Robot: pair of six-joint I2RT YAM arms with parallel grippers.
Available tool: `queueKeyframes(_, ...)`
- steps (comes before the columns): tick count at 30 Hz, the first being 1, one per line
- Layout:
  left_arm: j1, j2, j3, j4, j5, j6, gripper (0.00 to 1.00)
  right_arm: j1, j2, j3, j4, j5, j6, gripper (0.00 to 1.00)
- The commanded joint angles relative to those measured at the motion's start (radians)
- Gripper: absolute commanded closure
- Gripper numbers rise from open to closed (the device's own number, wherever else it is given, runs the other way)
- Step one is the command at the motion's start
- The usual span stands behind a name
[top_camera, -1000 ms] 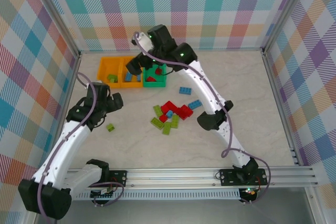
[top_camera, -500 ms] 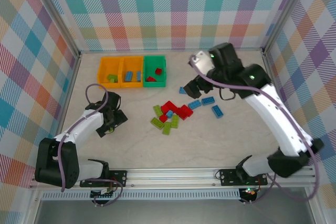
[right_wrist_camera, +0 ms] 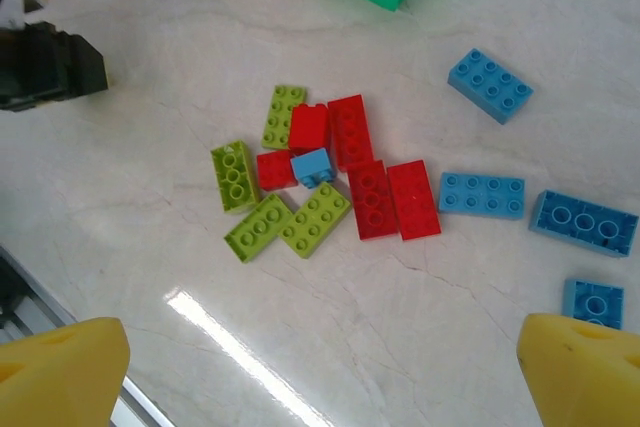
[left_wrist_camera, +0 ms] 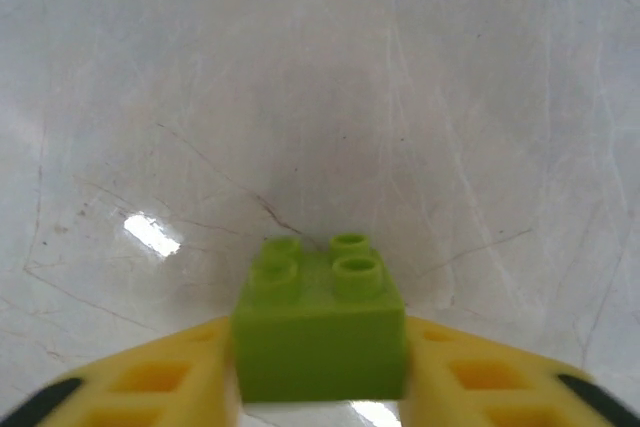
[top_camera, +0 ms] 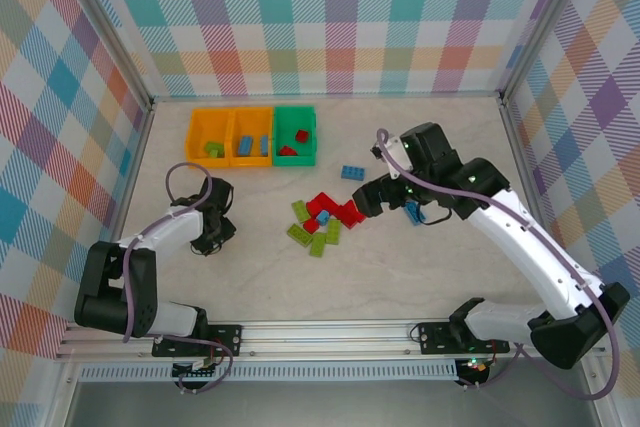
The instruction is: Sort the legos into containers by color
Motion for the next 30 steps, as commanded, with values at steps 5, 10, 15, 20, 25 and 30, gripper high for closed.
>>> queueKeyframes(5, 0.017, -0.086, 0.071, -0.01, 0.07, 0.029, 0.76, 0.004, -0.053, -0.06, 0.11, -0.143, 0.117, 0.0)
queueKeyframes(10, 0.017, -0.079, 0.277, 0.003, -0.016, 0.061, 0.76, 0.005, -0.067, -0.207, 0.39, -0.303, 0.247, 0.0)
queueKeyframes(15, 0.066, 0.179, 0.591, 0.005, -0.159, 0.134, 0.74, 0.009, -0.073, -0.244, 0.458, -0.272, 0.286, 0.0)
queueKeyframes(20, 0.154, 0.461, 0.883, -0.008, -0.064, 0.155, 0.7, 0.009, -0.125, -0.255, 0.396, -0.229, 0.27, 0.0)
queueKeyframes(25, 0.178, 0.654, 1.115, -0.045, 0.014, 0.21, 0.47, 0.009, -0.205, -0.304, 0.364, -0.185, 0.272, 0.0)
queueKeyframes(30, 0.178, 0.603, 1.098, -0.037, 0.072, 0.197, 0.36, 0.009, -0.215, -0.331, 0.347, -0.157, 0.278, 0.0)
